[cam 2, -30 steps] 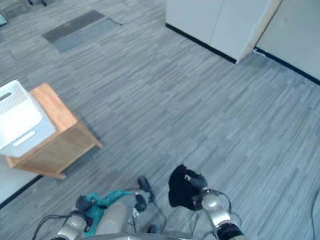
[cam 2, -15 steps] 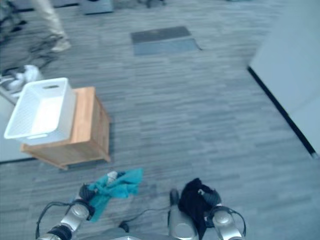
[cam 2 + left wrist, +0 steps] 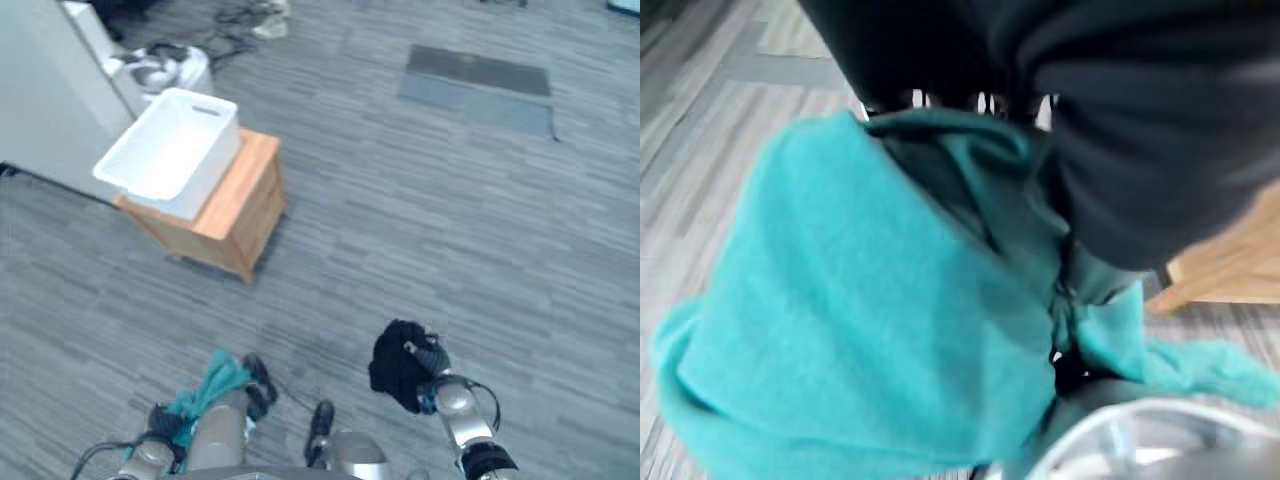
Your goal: Tidy up the quilt and then pick up the clothes from the bed and put them into the laundry hamper.
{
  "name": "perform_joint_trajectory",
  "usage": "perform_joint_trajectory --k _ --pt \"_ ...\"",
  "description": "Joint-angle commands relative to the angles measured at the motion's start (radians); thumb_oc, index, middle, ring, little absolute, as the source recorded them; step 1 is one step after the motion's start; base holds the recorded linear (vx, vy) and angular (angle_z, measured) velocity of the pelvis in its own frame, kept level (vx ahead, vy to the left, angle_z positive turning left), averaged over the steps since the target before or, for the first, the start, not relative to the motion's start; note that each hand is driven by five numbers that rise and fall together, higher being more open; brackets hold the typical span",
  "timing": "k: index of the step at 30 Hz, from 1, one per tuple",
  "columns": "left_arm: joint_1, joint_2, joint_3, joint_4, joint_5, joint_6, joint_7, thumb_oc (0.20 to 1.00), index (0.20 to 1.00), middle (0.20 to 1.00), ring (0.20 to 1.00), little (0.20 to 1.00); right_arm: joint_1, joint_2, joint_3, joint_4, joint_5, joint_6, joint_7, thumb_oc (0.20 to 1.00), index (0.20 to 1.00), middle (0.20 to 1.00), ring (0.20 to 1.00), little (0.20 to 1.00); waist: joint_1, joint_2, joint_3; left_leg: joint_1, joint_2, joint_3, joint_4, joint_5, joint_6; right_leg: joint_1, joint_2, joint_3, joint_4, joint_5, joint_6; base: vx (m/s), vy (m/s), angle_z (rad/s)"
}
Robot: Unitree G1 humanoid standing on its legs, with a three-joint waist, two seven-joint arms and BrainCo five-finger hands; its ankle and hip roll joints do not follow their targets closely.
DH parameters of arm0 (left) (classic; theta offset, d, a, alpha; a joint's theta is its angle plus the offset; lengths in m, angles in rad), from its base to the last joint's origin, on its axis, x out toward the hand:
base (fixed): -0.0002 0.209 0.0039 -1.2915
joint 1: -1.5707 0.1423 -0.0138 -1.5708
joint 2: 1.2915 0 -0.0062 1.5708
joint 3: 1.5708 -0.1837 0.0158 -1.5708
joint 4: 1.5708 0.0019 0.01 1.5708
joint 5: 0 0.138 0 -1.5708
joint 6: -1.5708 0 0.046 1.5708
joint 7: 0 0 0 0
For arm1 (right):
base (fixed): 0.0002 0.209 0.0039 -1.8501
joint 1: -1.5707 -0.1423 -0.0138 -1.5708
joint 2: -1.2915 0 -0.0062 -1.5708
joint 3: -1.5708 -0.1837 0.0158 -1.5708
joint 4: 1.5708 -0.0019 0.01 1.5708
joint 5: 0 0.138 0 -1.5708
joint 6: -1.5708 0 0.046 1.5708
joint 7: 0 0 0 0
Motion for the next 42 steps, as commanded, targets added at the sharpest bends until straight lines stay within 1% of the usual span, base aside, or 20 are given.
perform_joint_trajectory --k 1,3,6,10,12,14,17,18,21,23,25,26,28,29,30,34,36,37,38,42 --pt "0.011 0.026 -0.039 0.055 0.012 0.010 -0.010 0.200 0.200 0.200 0.200 0.200 0.018 -0.009 -0.050 -0.051 0.010 -0.039 -0.002 0.200 0.200 0.200 0.200 0.200 0.016 -0.013 -0.086 0.150 -0.080 -0.091 -0.074 -0.028 0.039 0.058 -0.209 0.086 0.276 -0.123 0.174 0.47 0.190 0.25" --pt "0.000 0.037 -0.053 0.060 0.029 0.020 -0.013 0.200 0.200 0.200 0.200 0.200 0.020 0.024 -0.060 -0.063 0.021 -0.035 -0.012 0.200 0.200 0.200 0.200 0.200 -0.032 0.002 -0.060 0.276 -0.137 -0.116 -0.149 -0.070 0.089 -0.060 -0.248 0.125 0.620 0.004 0.219 0.42 0.226 0.80" --pt "-0.009 0.052 -0.061 0.053 0.037 0.023 -0.006 0.200 0.200 0.200 0.200 0.200 0.015 0.035 -0.063 -0.071 0.027 -0.038 -0.018 0.200 0.200 0.200 0.200 0.200 -0.058 0.017 -0.034 0.354 -0.137 -0.150 -0.208 -0.073 0.103 -0.190 -0.250 0.195 0.798 0.018 0.229 0.27 0.068 0.83" --pt "-0.032 0.083 -0.074 0.017 0.035 0.010 0.003 0.200 0.200 0.200 0.200 0.200 0.026 0.029 -0.085 -0.063 0.047 -0.035 -0.027 0.200 0.200 0.200 0.200 0.200 -0.075 0.030 -0.018 0.388 -0.099 -0.203 -0.226 -0.056 0.071 -0.236 -0.272 0.201 0.574 -0.012 0.185 0.31 -0.189 0.76" --pt "-0.043 0.096 -0.076 -0.007 0.034 0.001 0.012 0.200 0.200 0.200 0.200 0.200 0.035 0.027 -0.104 -0.058 0.063 -0.036 -0.035 0.200 0.200 0.200 0.200 0.200 -0.080 0.023 -0.022 0.402 -0.083 -0.251 -0.234 -0.071 0.036 -0.225 -0.311 0.228 0.324 0.004 0.187 0.41 -0.419 0.74" --pt "-0.059 0.113 -0.058 -0.003 0.034 -0.007 0.026 0.200 0.200 0.200 0.200 0.200 0.054 0.044 -0.143 -0.035 0.094 -0.034 -0.049 0.200 0.200 0.200 0.200 0.200 -0.104 0.013 -0.030 0.435 -0.039 -0.339 -0.252 -0.096 -0.016 -0.260 -0.365 0.406 0.088 0.109 0.233 0.43 -0.509 0.80" --pt "-0.061 0.125 -0.050 0.010 0.039 -0.011 0.034 0.200 0.200 0.200 0.200 0.200 0.066 0.050 -0.144 -0.034 0.095 -0.039 -0.051 0.200 0.200 0.200 0.200 0.200 -0.109 0.008 -0.028 0.464 -0.003 -0.362 -0.253 -0.107 -0.043 -0.274 -0.376 0.465 0.061 0.136 0.251 0.30 -0.384 0.93" --pt "-0.046 0.136 -0.045 0.030 0.044 -0.014 0.025 0.200 0.200 0.200 0.200 0.200 0.085 0.057 -0.148 -0.020 0.095 -0.039 -0.038 0.200 0.200 0.200 0.200 0.200 -0.108 -0.015 -0.042 0.486 0.016 -0.374 -0.244 -0.110 -0.063 -0.248 -0.352 0.479 0.084 0.096 0.263 0.33 -0.457 0.49" --pt "-0.027 0.129 -0.024 0.053 0.027 -0.015 0.031 0.200 0.200 0.200 0.200 0.200 0.076 0.040 -0.126 -0.027 0.081 -0.044 -0.030 0.200 0.200 0.200 0.200 0.200 -0.113 -0.006 -0.053 0.482 0.079 -0.386 -0.245 -0.064 -0.087 -0.261 -0.303 0.488 0.130 0.089 0.259 0.25 -0.492 0.81" --pt "-0.006 0.098 0.001 0.045 -0.014 -0.022 0.043 0.200 0.200 0.200 0.200 0.200 0.081 -0.003 -0.116 -0.085 0.054 -0.058 -0.025 0.200 0.200 0.200 0.200 0.200 -0.116 0.017 -0.055 0.422 0.130 -0.336 -0.164 0.035 -0.081 -0.208 -0.275 0.405 0.127 0.046 0.211 0.15 -0.354 0.33" --pt "-0.005 0.095 0.001 0.032 -0.017 -0.020 0.043 0.200 0.200 0.200 0.200 0.200 0.081 -0.016 -0.117 -0.101 0.046 -0.060 -0.029 0.200 0.200 0.200 0.200 0.200 -0.121 0.020 -0.060 0.395 0.141 -0.269 -0.125 0.055 -0.070 -0.189 -0.273 0.366 0.127 0.031 0.194 0.07 -0.251 0.84" --pt "-0.004 0.095 0.001 0.017 -0.014 -0.021 0.045 0.200 0.200 0.200 0.200 0.200 0.078 -0.036 -0.120 -0.123 0.036 -0.062 -0.035 0.200 0.200 0.200 0.200 0.200 -0.127 0.018 -0.058 0.390 0.136 -0.191 -0.092 0.040 -0.063 -0.158 -0.276 0.324 0.122 0.015 0.185 0.08 -0.233 1.51" --pt "-0.001 0.097 0.001 -0.005 -0.007 -0.021 0.042 0.200 0.200 0.200 0.200 0.200 0.069 -0.061 -0.118 -0.150 0.019 -0.060 -0.037 0.200 0.200 0.200 0.200 0.200 -0.122 0.015 -0.055 0.376 0.105 -0.171 -0.062 0.001 -0.050 -0.142 -0.273 0.309 0.114 0.010 0.178 0.05 -0.180 1.06" --pt "0.003 0.096 -0.004 -0.044 0.003 -0.026 0.043 0.200 0.200 0.200 0.200 0.200 0.037 -0.098 -0.113 -0.205 -0.018 -0.059 -0.044 0.200 0.200 0.200 0.200 0.200 -0.098 0.006 -0.052 0.290 -0.015 -0.227 -0.016 -0.086 -0.025 -0.128 -0.265 0.284 0.102 0.006 0.168 0.06 -0.213 0.35" --pt "0.009 0.090 -0.007 -0.080 0.001 -0.036 0.038 0.200 0.200 0.200 0.200 0.200 0.015 -0.132 -0.131 -0.244 -0.046 -0.063 -0.052 0.200 0.200 0.200 0.200 0.200 -0.089 0.008 -0.059 0.265 -0.080 -0.211 -0.057 -0.090 -0.020 -0.099 -0.246 0.233 0.091 0.000 0.172 0.06 -0.215 0.34" --pt "0.024 0.092 -0.011 -0.118 -0.012 -0.040 0.036 0.200 0.200 0.200 0.200 0.200 -0.006 -0.163 -0.147 -0.303 -0.054 -0.072 -0.060 0.200 0.200 0.200 0.200 0.200 -0.090 0.029 -0.064 0.316 -0.080 -0.157 -0.153 -0.071 -0.006 -0.098 -0.229 0.200 0.122 -0.013 0.185 0.10 0.054 0.54" --pt "0.025 0.109 -0.008 -0.115 -0.012 -0.038 0.027 0.200 0.200 0.200 0.200 0.200 -0.012 -0.164 -0.170 -0.326 -0.062 -0.074 -0.070 0.200 0.200 0.200 0.200 0.200 -0.084 0.015 -0.067 0.343 -0.098 -0.212 -0.194 -0.067 0.015 -0.112 -0.238 0.156 0.257 -0.028 0.195 0.11 0.058 0.41" --pt "0.025 0.109 -0.008 -0.115 -0.012 -0.038 0.027 0.200 0.200 0.200 0.200 0.200 -0.012 -0.164 -0.169 -0.326 -0.062 -0.074 -0.070 0.200 0.200 0.200 0.200 0.200 -0.084 0.015 -0.067 0.343 -0.098 -0.212 -0.194 -0.066 0.015 -0.112 -0.238 0.156 0.258 -0.028 0.195 0.10 0.128 0.78" --pt "0.025 0.139 -0.003 -0.128 -0.026 -0.038 0.027 0.200 0.200 0.200 0.200 0.200 -0.088 -0.202 -0.169 -0.336 -0.063 -0.073 -0.084 0.200 0.200 0.200 0.200 0.200 -0.087 0.002 -0.042 0.414 -0.113 -0.229 -0.270 -0.065 0.047 -0.213 -0.265 0.182 0.527 0.063 0.246 0.10 0.129 0.61" --pt "0.016 0.163 -0.008 -0.138 -0.025 -0.049 0.030 0.200 0.200 0.200 0.200 0.200 -0.146 -0.262 -0.183 -0.324 -0.058 -0.078 -0.102 0.200 0.200 0.200 0.200 0.200 -0.081 0.003 -0.021 0.449 -0.100 -0.256 -0.291 -0.069 0.041 -0.283 -0.244 0.230 0.616 0.050 0.251 0.08 0.036 0.28"
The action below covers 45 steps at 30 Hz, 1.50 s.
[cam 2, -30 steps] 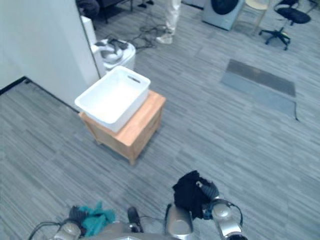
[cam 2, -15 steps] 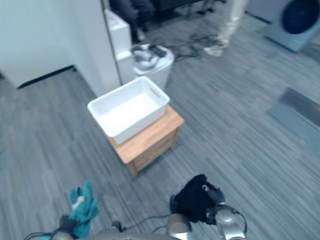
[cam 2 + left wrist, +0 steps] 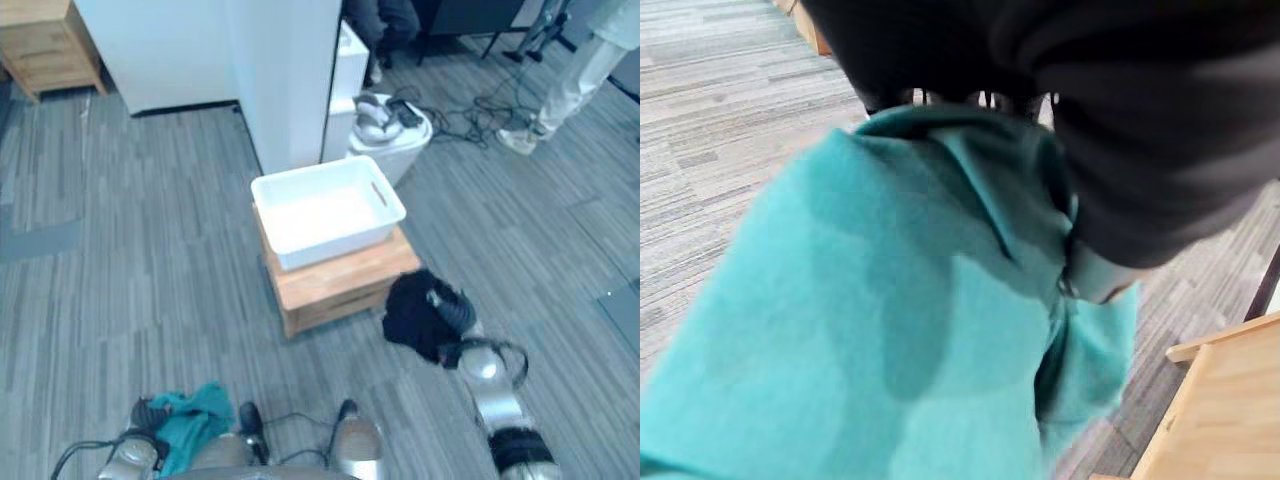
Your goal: Tidy up the quilt and then pick up the clothes from the bed and put them into the laundry hamper.
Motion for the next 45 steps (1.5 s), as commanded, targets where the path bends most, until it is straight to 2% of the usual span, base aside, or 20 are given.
perform_joint_trajectory --k 1,3,4,7,11,13,14,16,17,20,22,24,26,34,39,40,41,42,44,45 --pt "-0.023 0.079 -0.010 -0.021 -0.011 -0.036 0.021 0.200 0.200 0.200 0.200 0.200 -0.137 -0.114 -0.062 0.006 0.008 -0.063 -0.052 0.200 0.200 0.200 0.200 0.200 0.021 -0.002 -0.029 0.055 0.018 -0.016 -0.022 -0.076 -0.059 0.037 0.021 0.041 -0.018 -0.082 0.068 0.13 -0.072 0.37" --pt "-0.039 0.090 -0.029 -0.047 -0.020 -0.049 0.016 0.200 0.200 0.200 0.200 0.200 -0.165 -0.163 -0.067 0.009 0.017 -0.068 -0.062 0.200 0.200 0.200 0.200 0.200 0.022 -0.007 -0.030 0.042 0.018 -0.043 -0.022 -0.078 -0.075 0.061 0.023 0.061 -0.153 -0.108 0.052 0.11 -0.141 0.44" --pt "-0.051 0.097 -0.037 -0.068 -0.033 -0.060 0.014 0.200 0.200 0.200 0.200 0.200 -0.187 -0.196 -0.065 0.010 0.022 -0.071 -0.067 0.200 0.200 0.200 0.200 0.200 0.019 -0.011 -0.030 0.036 0.016 -0.065 -0.022 -0.082 -0.086 0.078 0.024 0.092 -0.300 -0.112 0.044 0.09 -0.175 0.55" --pt "-0.071 0.125 -0.045 -0.079 -0.053 -0.075 0.015 0.200 0.200 0.200 0.200 0.200 -0.217 -0.260 -0.068 0.021 0.041 -0.082 -0.080 0.200 0.200 0.200 0.200 0.200 0.010 -0.023 -0.035 0.018 0.002 -0.114 -0.022 -0.094 -0.101 0.093 0.009 0.191 -0.497 -0.069 0.059 0.12 -0.166 0.69" --pt "-0.042 0.121 -0.044 -0.132 -0.069 -0.086 0.010 0.200 0.200 0.200 0.200 0.200 -0.362 -0.292 -0.005 0.016 0.048 -0.084 -0.088 0.200 0.200 0.200 0.200 0.200 0.034 -0.025 -0.037 0.014 -0.001 -0.098 -0.022 -0.086 -0.106 0.088 0.000 0.173 -0.497 -0.038 0.067 0.10 -0.164 0.38" --pt "-0.031 0.115 -0.066 -0.182 -0.097 -0.109 0.014 0.200 0.200 0.200 0.200 0.200 -0.578 -0.346 0.125 0.018 0.048 -0.110 -0.087 0.200 0.200 0.200 0.200 0.200 0.055 0.015 0.013 -0.015 0.047 -0.067 -0.022 -0.066 -0.131 -0.033 0.022 0.121 -0.397 -0.029 0.062 0.00 -0.307 -0.36" --pt "-0.033 0.112 -0.064 -0.181 -0.097 -0.109 0.014 0.200 0.200 0.200 0.200 0.200 -0.586 -0.347 0.131 0.023 0.049 -0.112 -0.088 0.200 0.200 0.200 0.200 0.200 0.052 0.018 0.013 -0.016 0.048 -0.067 -0.022 -0.066 -0.132 -0.034 0.023 0.120 -0.397 -0.028 0.061 0.07 -0.277 -0.35" --pt "-0.029 0.113 -0.087 -0.181 -0.095 -0.114 0.000 0.200 0.200 0.200 0.200 0.200 -0.626 -0.336 0.161 0.022 0.052 -0.114 -0.078 0.200 0.200 0.200 0.200 0.200 0.062 0.020 0.002 -0.024 0.061 -0.074 -0.022 -0.055 -0.151 -0.009 0.021 0.086 -0.458 -0.040 0.044 0.20 -0.314 -0.34" --pt "-0.028 0.102 -0.083 -0.173 -0.099 -0.120 0.006 0.200 0.200 0.200 0.200 0.200 -0.681 -0.329 0.203 0.031 0.050 -0.117 -0.076 0.200 0.200 0.200 0.200 0.200 0.064 0.032 -0.008 -0.020 0.095 -0.056 -0.022 -0.037 -0.173 0.001 0.039 0.074 -0.478 -0.042 0.035 0.17 -0.284 -0.04" --pt "-0.023 0.092 -0.087 -0.186 -0.104 -0.124 -0.003 0.200 0.200 0.200 0.200 0.200 -0.700 -0.323 0.223 0.030 0.047 -0.119 -0.074 0.200 0.200 0.200 0.200 0.200 0.064 0.038 -0.007 -0.013 0.113 -0.049 -0.011 -0.031 -0.178 0.021 0.053 0.069 -0.489 -0.054 0.022 0.13 -0.209 -0.04" --pt "-0.023 0.072 -0.112 -0.208 -0.104 -0.129 -0.013 0.200 0.200 0.200 0.200 0.200 -0.745 -0.327 0.251 0.043 0.034 -0.118 -0.070 0.200 0.200 0.200 0.200 0.200 0.077 0.049 0.004 -0.043 0.146 -0.042 0.092 0.001 -0.193 0.085 0.080 0.039 -0.525 -0.082 -0.013 0.14 -0.240 0.05" --pt "-0.032 0.055 -0.139 -0.218 -0.104 -0.129 -0.014 0.200 0.200 0.200 0.200 0.200 -0.788 -0.332 0.278 0.060 0.025 -0.110 -0.075 0.200 0.200 0.200 0.200 0.200 0.090 0.062 0.023 -0.092 0.123 -0.058 0.115 0.022 -0.188 0.117 0.083 0.012 -0.547 -0.091 -0.021 0.08 -0.101 0.19" --pt "-0.029 0.054 -0.150 -0.223 -0.094 -0.126 -0.014 0.200 0.200 0.200 0.200 0.200 -0.836 -0.328 0.322 0.090 0.003 -0.107 -0.078 0.200 0.200 0.200 0.200 0.200 0.106 0.070 0.027 -0.152 0.049 -0.132 0.101 -0.012 -0.170 0.130 0.088 0.011 -0.561 -0.096 -0.026 0.10 -0.042 0.28" --pt "-0.049 0.042 -0.205 -0.232 -0.097 -0.147 -0.028 0.200 0.200 0.200 0.200 0.200 -0.983 -0.307 0.415 0.193 -0.039 -0.095 -0.099 0.200 0.200 0.200 0.200 0.200 0.097 0.108 0.022 -0.110 0.048 -0.087 -0.014 0.021 -0.171 0.099 0.103 0.021 -0.558 -0.088 -0.018 0.06 0.037 0.09" --pt "-0.052 0.051 -0.234 -0.280 -0.116 -0.172 -0.026 0.200 0.200 0.200 0.200 0.200 -1.087 -0.279 0.522 0.385 -0.141 -0.068 -0.102 0.200 0.200 0.200 0.200 0.200 0.114 0.140 0.027 -0.151 0.044 -0.096 -0.022 0.034 -0.179 0.049 0.097 0.021 -0.562 -0.067 -0.012 0.01 0.028 0.00" --pt "-0.055 0.049 -0.233 -0.302 -0.137 -0.179 -0.027 0.200 0.200 0.200 0.200 0.200 -1.095 -0.275 0.551 0.451 -0.176 -0.054 -0.096 0.385 0.385 0.385 0.385 0.385 0.119 0.146 0.027 -0.162 0.041 -0.098 -0.022 0.038 -0.181 0.042 0.094 0.018 -0.566 -0.062 -0.010 0.00 0.011 0.11" --pt "-0.054 0.048 -0.232 -0.303 -0.137 -0.178 -0.027 0.200 0.200 0.200 0.200 0.200 -1.098 -0.274 0.555 0.455 -0.175 -0.056 -0.097 0.385 0.385 0.385 0.385 0.385 0.117 0.147 0.026 -0.163 0.041 -0.098 -0.022 0.038 -0.181 0.041 0.095 0.018 -0.567 -0.062 -0.010 0.00 0.002 0.11" --pt "-0.056 0.046 -0.229 -0.323 -0.166 -0.183 -0.036 0.200 0.200 0.200 0.200 0.200 -1.098 -0.271 0.577 0.524 -0.209 -0.039 -0.083 1.000 1.000 1.000 1.000 1.000 0.119 0.153 0.025 -0.173 0.039 -0.099 -0.022 0.041 -0.184 0.036 0.093 0.015 -0.570 -0.059 -0.009 -0.01 -0.004 0.10" --pt "-0.073 0.040 -0.228 -0.352 -0.219 -0.200 -0.038 0.200 0.200 0.200 0.200 0.200 -1.098 -0.246 0.592 0.663 -0.265 -0.010 -0.077 1.000 1.000 1.000 1.000 1.000 0.120 0.161 0.024 -0.186 0.039 -0.103 -0.022 0.050 -0.191 0.035 0.091 0.005 -0.575 -0.056 -0.008 -0.01 -0.005 0.19" --pt "-0.098 0.038 -0.228 -0.402 -0.250 -0.214 -0.025 0.200 0.200 0.200 0.200 0.200 -1.079 -0.222 0.612 0.754 -0.374 0.021 -0.108 1.000 1.000 1.000 1.000 1.000 0.121 0.164 0.027 -0.187 0.041 -0.107 -0.022 0.053 -0.194 0.045 0.090 -0.001 -0.580 -0.058 -0.007 -0.02 -0.015 0.27"
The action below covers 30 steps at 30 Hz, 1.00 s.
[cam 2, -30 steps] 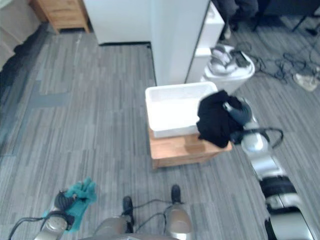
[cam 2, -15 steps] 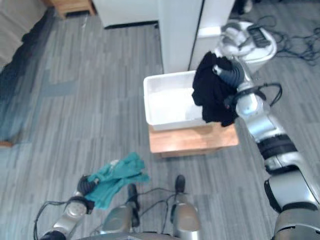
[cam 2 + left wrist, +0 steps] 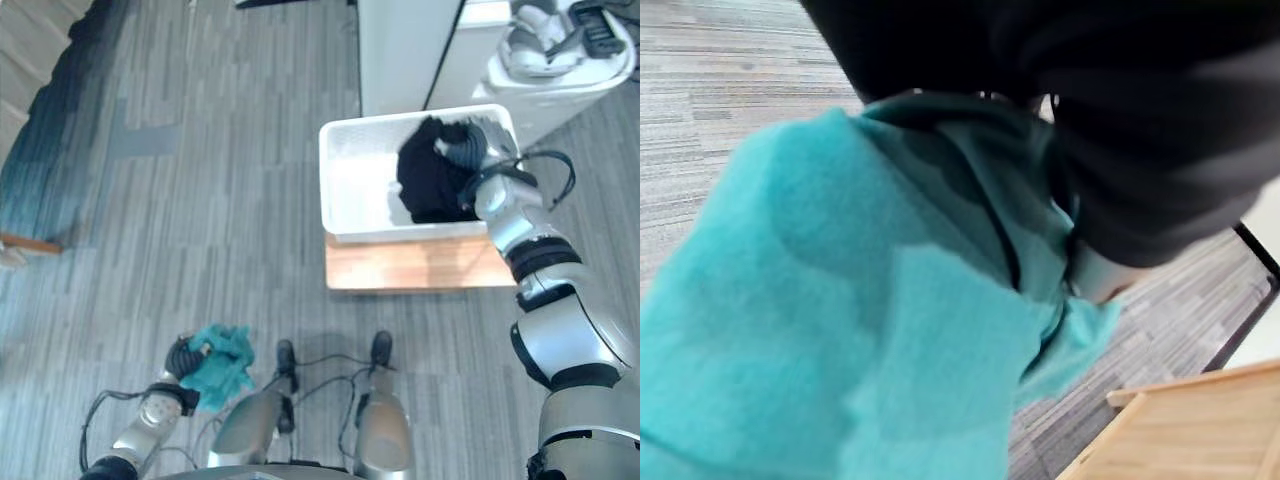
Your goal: Tidy up the quilt and then pick up the clothes from the bed and put them into the laundry hamper.
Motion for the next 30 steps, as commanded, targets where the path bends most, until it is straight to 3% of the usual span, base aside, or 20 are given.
perform_joint_trajectory --k 1,4,5,8,9,10,13,14,16,19,22,30 --pt "-0.097 0.033 -0.054 -0.114 -0.117 -0.086 0.039 0.200 0.200 0.200 0.200 0.200 -0.058 0.014 0.062 0.098 -0.263 0.068 -0.079 1.000 1.000 1.000 1.000 1.000 -0.001 -0.011 -0.047 0.029 0.004 0.018 -0.006 -0.018 -0.060 0.054 -0.017 -0.004 0.007 -0.193 0.083 -0.02 -0.023 0.19" --pt "-0.112 0.051 -0.025 -0.202 -0.126 -0.097 0.050 0.200 0.200 0.200 0.200 0.200 0.047 0.006 0.024 0.077 -0.339 0.090 -0.097 1.000 1.000 1.000 1.000 1.000 -0.015 -0.014 -0.043 0.043 0.006 0.014 -0.006 -0.020 -0.059 0.066 -0.019 -0.002 0.011 -0.194 0.084 -0.01 -0.007 0.05" --pt "-0.126 0.058 -0.004 -0.271 -0.143 -0.112 0.047 0.200 0.200 0.200 0.200 0.200 0.159 0.009 -0.045 0.063 -0.374 0.118 -0.132 1.000 1.000 1.000 1.000 1.000 -0.028 -0.018 -0.045 0.059 0.007 0.020 -0.006 -0.027 -0.058 0.080 -0.022 -0.002 0.011 -0.196 0.086 0.00 0.000 0.00" --pt "-0.127 0.060 0.031 -0.337 -0.217 -0.127 0.024 0.200 0.200 0.200 0.200 0.200 0.293 0.028 -0.159 0.019 -0.323 0.126 -0.139 1.000 1.000 1.000 1.000 1.000 -0.052 -0.023 -0.049 0.082 0.009 0.030 -0.006 -0.041 -0.053 0.096 -0.026 0.002 0.011 -0.198 0.088 0.03 0.000 0.00" --pt "-0.180 0.088 0.088 -0.416 -0.247 -0.128 0.025 0.200 0.200 0.200 0.200 0.200 0.522 0.030 -0.367 -0.137 -0.201 0.126 -0.179 1.000 1.000 1.000 1.000 1.000 -0.110 -0.042 -0.057 0.113 0.012 0.052 -0.006 -0.066 -0.044 0.106 -0.028 0.025 0.016 -0.200 0.090 0.07 -0.004 -0.06" --pt "-0.180 0.089 0.086 -0.417 -0.247 -0.128 0.025 0.200 0.200 0.200 0.200 0.200 0.526 0.030 -0.372 -0.141 -0.202 0.128 -0.178 1.000 1.000 1.000 1.000 1.000 -0.107 -0.043 -0.060 0.110 0.011 0.053 -0.006 -0.063 -0.044 0.102 -0.028 0.026 0.015 -0.198 0.090 0.07 -0.002 -0.10" --pt "-0.288 0.124 0.144 -0.503 -0.204 -0.138 0.062 0.200 0.200 0.200 0.200 0.200 0.864 0.071 -0.595 -0.384 -0.156 0.120 -0.204 1.000 1.000 1.000 1.000 1.000 -0.199 -0.063 -0.080 0.159 0.016 0.098 -0.006 -0.098 -0.032 0.116 -0.024 0.066 0.020 -0.207 0.090 0.10 0.012 -0.26" --pt "-0.289 0.124 0.142 -0.502 -0.204 -0.138 0.062 0.200 0.200 0.200 0.200 0.200 0.869 0.072 -0.600 -0.388 -0.157 0.121 -0.203 1.000 1.000 1.000 1.000 1.000 -0.195 -0.064 -0.081 0.156 0.016 0.099 -0.006 -0.095 -0.032 0.113 -0.024 0.067 0.020 -0.204 0.089 0.10 -0.009 -0.36" --pt "-0.398 0.154 0.148 -0.531 -0.162 -0.141 0.082 0.200 0.200 0.200 0.200 0.200 0.998 0.117 -0.663 -0.417 -0.112 0.105 -0.200 1.000 1.000 1.000 1.000 1.000 -0.251 -0.066 -0.097 0.182 0.018 0.122 -0.006 -0.110 -0.030 0.120 -0.021 0.090 0.018 -0.208 0.092 0.08 -0.015 -0.63" --pt "-0.453 0.155 0.129 -0.516 -0.158 -0.137 0.095 0.200 0.200 0.200 0.200 0.200 1.035 0.127 -0.696 -0.433 -0.083 0.098 -0.193 1.000 1.000 1.000 1.000 1.000 -0.273 -0.070 -0.098 0.187 0.017 0.136 -0.006 -0.110 -0.030 0.114 -0.020 0.107 0.020 -0.205 0.093 0.04 -0.017 -0.37" --pt "-0.590 0.132 0.070 -0.425 -0.110 -0.110 0.133 0.200 0.200 0.200 0.200 0.200 1.089 0.149 -0.707 -0.494 -0.047 0.067 -0.196 1.000 1.000 1.000 1.000 1.000 -0.343 -0.067 -0.100 0.198 0.015 0.186 -0.006 -0.120 -0.027 0.079 -0.013 0.164 0.027 -0.196 0.102 0.04 0.012 -0.52" --pt "-0.725 0.072 -0.062 -0.272 -0.008 -0.058 0.140 0.200 0.200 0.200 0.200 0.200 1.032 0.190 -0.602 -0.431 -0.035 0.050 -0.193 1.000 1.000 1.000 1.000 1.000 -0.386 -0.065 -0.090 0.186 0.021 0.242 -0.006 -0.114 -0.030 0.017 0.000 0.214 0.044 -0.182 0.107 0.01 -0.016 -0.37"
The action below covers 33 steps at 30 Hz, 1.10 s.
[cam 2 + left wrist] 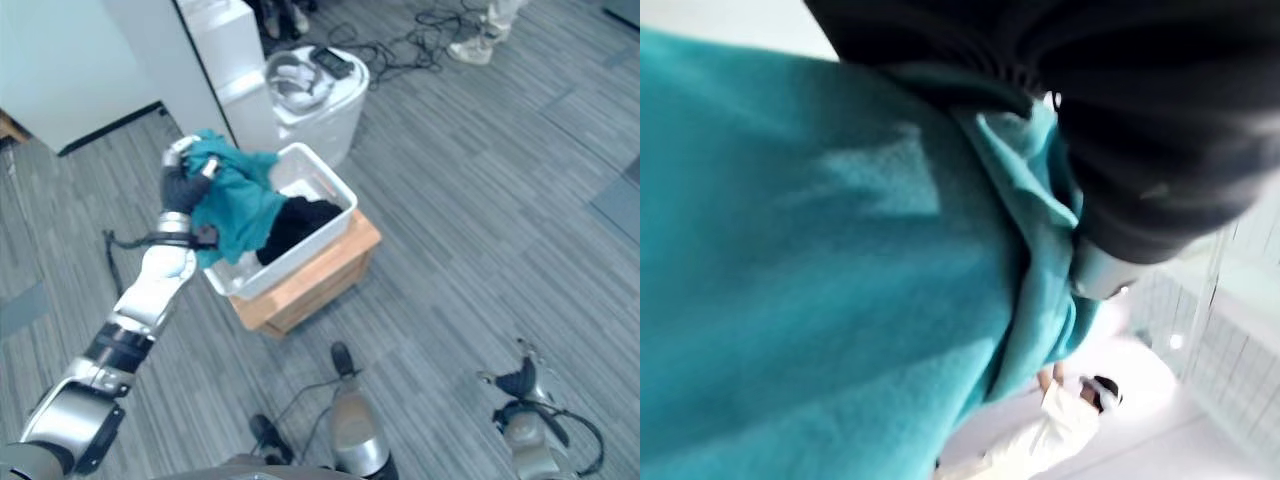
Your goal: Tidy up the quilt and then pick up the clothes from the bed and put them into the laundry hamper.
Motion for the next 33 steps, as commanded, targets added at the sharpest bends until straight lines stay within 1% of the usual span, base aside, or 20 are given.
perform_joint_trajectory --k 1,4,5,6,7,9,13,15,18,20,21,23,24,25,26,27,28,31,32,33 --pt "-0.164 0.012 -0.001 0.086 0.097 -0.010 0.034 0.200 0.200 0.200 0.200 0.200 -0.101 -0.010 -0.011 0.031 0.017 -0.025 -0.023 1.000 1.000 1.000 1.000 1.000 0.002 -0.007 0.038 0.044 0.014 -0.019 0.003 -0.046 -0.019 0.025 -0.025 0.005 0.051 -0.134 0.089 -0.03 -0.032 -0.29" --pt "-0.196 -0.009 -0.030 0.181 0.152 0.022 0.047 0.200 0.200 0.200 0.200 0.200 -0.121 0.013 0.023 0.077 0.043 -0.024 -0.023 1.000 1.000 1.000 1.000 1.000 -0.002 -0.013 0.053 0.024 0.014 -0.012 0.003 -0.038 -0.020 -0.001 -0.021 0.016 0.056 -0.128 0.089 -0.03 -0.035 -0.16" --pt "-0.207 -0.016 -0.033 0.234 0.165 0.035 0.064 0.558 0.558 0.558 0.558 0.558 -0.128 0.021 0.033 0.097 0.051 -0.026 -0.023 1.000 1.000 1.000 1.000 1.000 -0.003 -0.017 0.058 0.014 0.016 -0.009 0.003 -0.031 -0.022 -0.011 -0.020 0.018 0.054 -0.122 0.088 -0.02 -0.039 -0.06" --pt "-0.220 -0.025 -0.033 0.287 0.174 0.051 0.077 0.862 0.862 0.862 0.862 0.862 -0.127 0.027 0.043 0.119 0.055 -0.025 -0.024 1.000 1.000 1.000 1.000 1.000 -0.005 -0.020 0.065 0.012 0.017 -0.008 0.003 -0.032 -0.023 -0.014 -0.020 0.015 0.054 -0.123 0.089 -0.03 -0.045 -0.03" --pt "-0.233 -0.037 -0.027 0.345 0.158 0.060 0.093 1.000 1.000 1.000 1.000 1.000 -0.130 0.031 0.054 0.143 0.063 -0.025 -0.024 1.000 1.000 1.000 1.000 1.000 -0.007 -0.027 0.072 0.004 0.019 -0.008 0.003 -0.027 -0.025 -0.022 -0.019 0.014 0.053 -0.120 0.089 -0.03 -0.046 -0.02" --pt "-0.263 -0.038 -0.017 0.428 0.127 0.067 0.112 1.000 1.000 1.000 1.000 1.000 -0.133 0.035 0.067 0.196 0.079 -0.020 -0.021 1.000 1.000 1.000 1.000 1.000 -0.006 -0.038 0.083 -0.010 0.022 -0.011 0.003 -0.017 -0.029 -0.035 -0.017 0.010 0.055 -0.115 0.089 -0.04 -0.064 -0.01" --pt "-0.285 0.014 0.029 0.472 0.068 0.078 0.111 1.000 1.000 1.000 1.000 1.000 -0.098 0.037 0.066 0.268 0.105 -0.016 0.010 1.000 1.000 1.000 1.000 1.000 0.006 -0.049 0.093 -0.031 0.032 -0.021 0.003 -0.006 -0.036 -0.044 -0.015 -0.006 0.053 -0.112 0.087 -0.01 -0.056 -0.01" --pt "-0.322 0.051 0.048 0.508 0.031 0.074 0.124 1.000 1.000 1.000 1.000 1.000 -0.071 0.039 0.067 0.263 0.122 -0.026 0.031 1.000 1.000 1.000 1.000 1.000 0.013 -0.059 0.099 -0.031 0.038 -0.025 0.003 -0.003 -0.038 -0.040 -0.016 -0.015 0.054 -0.111 0.087 0.01 -0.052 0.05" --pt "-0.331 0.063 0.054 0.520 0.019 0.073 0.127 1.000 1.000 1.000 1.000 1.000 -0.067 0.041 0.074 0.262 0.123 -0.030 0.038 1.000 1.000 1.000 1.000 1.000 0.015 -0.061 0.101 -0.030 0.039 -0.029 0.003 -0.001 -0.039 -0.037 -0.017 -0.019 0.055 -0.112 0.087 0.01 -0.027 0.14" --pt "-0.348 0.087 0.101 0.551 -0.080 0.058 0.136 1.000 1.000 1.000 1.000 1.000 -0.078 0.044 0.100 0.273 0.140 -0.036 0.060 1.000 1.000 1.000 1.000 1.000 0.030 -0.062 0.098 -0.020 0.042 -0.039 0.003 -0.002 -0.041 -0.021 -0.017 -0.030 0.055 -0.113 0.085 0.01 -0.021 0.20" --pt "-0.348 0.087 0.101 0.551 -0.080 0.058 0.136 1.000 1.000 1.000 1.000 1.000 -0.078 0.044 0.100 0.273 0.140 -0.036 0.060 1.000 1.000 1.000 1.000 1.000 0.030 -0.063 0.098 -0.020 0.042 -0.039 0.003 -0.002 -0.041 -0.020 -0.017 -0.030 0.055 -0.113 0.085 0.01 -0.008 0.20" --pt "-0.341 0.104 0.126 0.543 -0.144 0.034 0.134 1.000 1.000 1.000 1.000 1.000 -0.095 0.045 0.112 0.274 0.146 -0.033 0.067 1.000 1.000 1.000 1.000 1.000 0.038 -0.060 0.096 -0.008 0.043 -0.043 0.003 -0.004 -0.042 -0.003 -0.018 -0.036 0.053 -0.117 0.083 0.01 -0.004 0.19" --pt "-0.321 0.115 0.138 0.510 -0.182 0.015 0.121 1.000 1.000 1.000 1.000 1.000 -0.100 0.044 0.115 0.258 0.147 -0.032 0.071 1.000 1.000 1.000 1.000 1.000 0.046 -0.056 0.093 0.000 0.043 -0.046 0.003 -0.007 -0.043 0.007 -0.019 -0.040 0.053 -0.120 0.082 0.02 0.003 0.09" --pt "-0.264 0.148 0.145 0.468 -0.173 0.004 0.087 1.000 1.000 1.000 1.000 1.000 -0.107 0.041 0.120 0.243 0.148 -0.033 0.083 1.000 1.000 1.000 1.000 1.000 0.056 -0.050 0.086 0.015 0.042 -0.054 0.003 -0.011 -0.043 0.024 -0.020 -0.046 0.054 -0.124 0.079 0.00 0.000 0.00" --pt "-0.263 0.149 0.146 0.467 -0.173 0.005 0.087 1.000 1.000 1.000 1.000 1.000 -0.108 0.041 0.121 0.243 0.148 -0.033 0.083 1.000 1.000 1.000 1.000 1.000 0.056 -0.050 0.084 0.012 0.042 -0.053 0.003 -0.008 -0.043 0.021 -0.020 -0.045 0.054 -0.121 0.078 0.03 0.016 0.00" --pt "-0.172 0.177 0.153 0.403 -0.135 0.008 0.062 1.000 1.000 1.000 1.000 1.000 -0.099 0.048 0.116 0.230 0.156 -0.035 0.108 1.000 1.000 1.000 1.000 1.000 0.072 -0.043 0.068 0.035 0.041 -0.060 0.003 -0.017 -0.041 0.048 -0.021 -0.052 0.057 -0.131 0.075 0.00 0.000 0.00" --pt "-0.170 0.178 0.154 0.402 -0.134 0.009 0.062 1.000 1.000 1.000 1.000 1.000 -0.099 0.049 0.117 0.229 0.156 -0.035 0.108 1.000 1.000 1.000 1.000 1.000 0.072 -0.043 0.066 0.032 0.041 -0.059 0.003 -0.014 -0.042 0.045 -0.021 -0.052 0.057 -0.129 0.074 0.04 0.019 0.05" --pt "-0.009 0.165 0.168 0.399 -0.105 0.030 -0.011 1.000 1.000 1.000 1.000 1.000 -0.080 0.080 0.083 0.242 0.216 -0.044 0.156 1.000 1.000 1.000 1.000 1.000 0.094 -0.037 0.035 0.066 0.039 -0.076 0.003 -0.026 -0.038 0.091 -0.022 -0.061 0.060 -0.142 0.071 0.05 0.017 0.13" --pt "0.089 0.155 0.200 0.384 -0.116 0.029 -0.051 1.000 1.000 1.000 1.000 1.000 -0.073 0.095 0.070 0.255 0.229 -0.039 0.170 1.000 1.000 1.000 1.000 1.000 0.102 -0.037 0.021 0.077 0.039 -0.079 0.003 -0.028 -0.037 0.105 -0.022 -0.062 0.058 -0.143 0.068 0.05 0.032 0.16" --pt "0.153 0.130 0.227 0.417 -0.160 0.045 -0.089 1.000 1.000 1.000 1.000 1.000 -0.070 0.109 0.058 0.280 0.237 -0.032 0.180 1.000 1.000 1.000 1.000 1.000 0.110 -0.035 0.009 0.091 0.040 -0.084 0.003 -0.032 -0.036 0.121 -0.023 -0.065 0.060 -0.149 0.067 0.05 0.038 0.09"
